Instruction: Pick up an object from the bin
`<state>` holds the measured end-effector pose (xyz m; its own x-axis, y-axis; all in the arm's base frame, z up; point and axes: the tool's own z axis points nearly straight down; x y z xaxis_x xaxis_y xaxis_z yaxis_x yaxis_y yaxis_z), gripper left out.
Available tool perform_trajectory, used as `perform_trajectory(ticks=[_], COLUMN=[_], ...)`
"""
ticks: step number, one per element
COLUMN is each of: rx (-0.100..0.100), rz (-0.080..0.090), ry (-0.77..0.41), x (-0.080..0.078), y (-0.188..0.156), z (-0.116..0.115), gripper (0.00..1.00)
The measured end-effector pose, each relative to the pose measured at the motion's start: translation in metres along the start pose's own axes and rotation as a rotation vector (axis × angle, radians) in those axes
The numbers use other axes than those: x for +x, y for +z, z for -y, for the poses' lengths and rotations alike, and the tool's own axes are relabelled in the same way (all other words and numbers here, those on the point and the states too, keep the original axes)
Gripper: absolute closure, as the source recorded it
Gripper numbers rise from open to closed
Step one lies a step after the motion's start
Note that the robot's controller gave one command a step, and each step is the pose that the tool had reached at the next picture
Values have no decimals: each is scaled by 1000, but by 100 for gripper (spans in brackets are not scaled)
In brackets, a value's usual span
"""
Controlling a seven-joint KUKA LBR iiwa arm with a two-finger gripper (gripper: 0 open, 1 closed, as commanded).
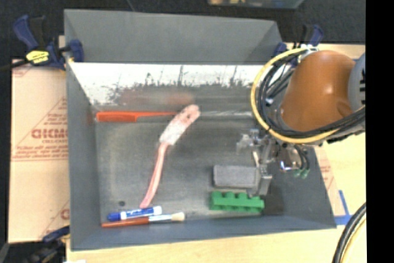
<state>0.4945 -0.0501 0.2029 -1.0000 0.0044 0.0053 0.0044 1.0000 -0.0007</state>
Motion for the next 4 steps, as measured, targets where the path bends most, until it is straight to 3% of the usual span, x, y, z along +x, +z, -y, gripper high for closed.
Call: perform_trajectory(ticks=[1,2,3,4], rx=[1,0,2,0], rz=[8,2,13,3], ry=[-3,197,-61,352], x=[-1,-27,-44,-30], y=[-5,72,50,84], z=[0,24,31,23], gripper=[0,0,0,0])
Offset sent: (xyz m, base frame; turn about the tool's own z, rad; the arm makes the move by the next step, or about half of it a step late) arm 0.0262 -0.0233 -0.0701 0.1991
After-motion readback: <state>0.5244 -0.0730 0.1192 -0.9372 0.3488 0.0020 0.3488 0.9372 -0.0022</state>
